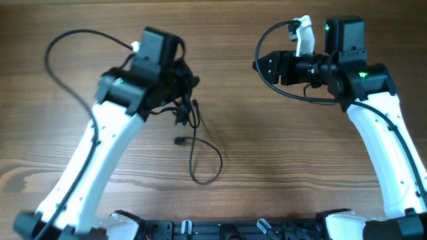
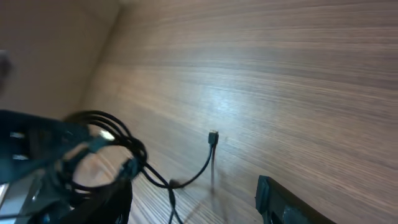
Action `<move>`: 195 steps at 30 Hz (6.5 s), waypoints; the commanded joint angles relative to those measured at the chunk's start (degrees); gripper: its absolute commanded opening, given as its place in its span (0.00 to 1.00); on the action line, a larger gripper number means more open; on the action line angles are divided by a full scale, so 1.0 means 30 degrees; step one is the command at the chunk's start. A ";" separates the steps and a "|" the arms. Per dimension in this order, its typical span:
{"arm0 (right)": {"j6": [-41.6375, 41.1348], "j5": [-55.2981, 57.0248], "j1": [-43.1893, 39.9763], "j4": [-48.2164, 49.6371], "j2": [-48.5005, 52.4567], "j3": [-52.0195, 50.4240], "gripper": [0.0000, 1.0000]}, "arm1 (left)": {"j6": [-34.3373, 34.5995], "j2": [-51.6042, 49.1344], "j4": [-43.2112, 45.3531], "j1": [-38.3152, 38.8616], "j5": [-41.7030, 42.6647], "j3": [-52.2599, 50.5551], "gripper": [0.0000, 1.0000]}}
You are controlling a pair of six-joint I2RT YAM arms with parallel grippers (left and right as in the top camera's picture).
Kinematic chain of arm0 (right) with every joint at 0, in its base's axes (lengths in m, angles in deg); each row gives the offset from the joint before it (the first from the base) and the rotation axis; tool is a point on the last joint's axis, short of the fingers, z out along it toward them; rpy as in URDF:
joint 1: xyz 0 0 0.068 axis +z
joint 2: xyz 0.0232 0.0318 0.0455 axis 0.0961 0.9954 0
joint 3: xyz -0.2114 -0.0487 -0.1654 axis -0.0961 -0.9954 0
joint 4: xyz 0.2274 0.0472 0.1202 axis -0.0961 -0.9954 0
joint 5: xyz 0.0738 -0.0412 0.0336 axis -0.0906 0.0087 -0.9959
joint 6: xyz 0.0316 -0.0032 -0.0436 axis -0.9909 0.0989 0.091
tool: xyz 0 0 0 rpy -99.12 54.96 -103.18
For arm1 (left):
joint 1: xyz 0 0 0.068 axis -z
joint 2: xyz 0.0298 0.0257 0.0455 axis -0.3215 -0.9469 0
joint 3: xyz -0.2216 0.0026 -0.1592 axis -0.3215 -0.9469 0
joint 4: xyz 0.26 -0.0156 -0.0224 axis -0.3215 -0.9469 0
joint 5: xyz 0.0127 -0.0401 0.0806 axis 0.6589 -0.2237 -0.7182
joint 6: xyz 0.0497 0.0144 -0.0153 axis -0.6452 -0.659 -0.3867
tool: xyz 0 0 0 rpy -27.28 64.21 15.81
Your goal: Untangle cables
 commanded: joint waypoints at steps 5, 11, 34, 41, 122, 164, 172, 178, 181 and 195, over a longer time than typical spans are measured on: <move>0.0663 -0.1421 0.0495 -0.0933 -0.0175 0.0474 0.63 | 0.3621 -0.1953 0.1552 -0.0015 0.1807 0.0051 0.04; 0.1639 -0.0051 0.3286 -0.0379 -0.0051 0.0466 0.62 | 1.3777 -0.1953 0.2069 -0.1166 0.1807 0.0051 0.04; 0.4306 0.8612 0.9872 0.0605 0.1603 0.0372 0.51 | 2.1529 -0.1953 -0.1464 -0.1588 0.1676 0.0051 0.04; 0.5231 0.9493 1.0557 0.1195 0.2594 0.0350 0.50 | 2.1128 -0.1953 -0.1996 -0.2718 0.3104 0.0051 0.04; -0.7038 2.2280 0.4546 -0.1843 0.0495 0.0627 0.10 | -0.8626 0.0947 0.1515 -0.4918 0.9202 0.0087 0.04; 0.8364 0.4138 0.5858 0.0087 0.1537 0.0641 0.71 | 0.6025 0.0874 0.2601 -0.4211 0.8451 0.0073 0.05; 1.5176 0.0066 0.5858 -0.0015 0.2237 0.0605 0.68 | 0.6011 0.0874 0.2543 -0.4211 0.8451 0.0073 0.06; 1.6262 -0.0692 0.6266 0.0539 0.2973 0.0605 0.64 | 0.6011 0.0874 0.2543 -0.4211 0.8451 0.0073 0.06; 1.6189 -0.0692 0.6666 0.0787 0.3446 0.0605 0.60 | 0.6003 0.0874 0.2543 -0.4211 0.8451 0.0073 0.06; 1.0178 -0.0627 0.6980 0.0882 0.4313 0.0605 0.04 | 0.5872 0.0874 0.2237 -0.4211 0.5734 0.0066 0.10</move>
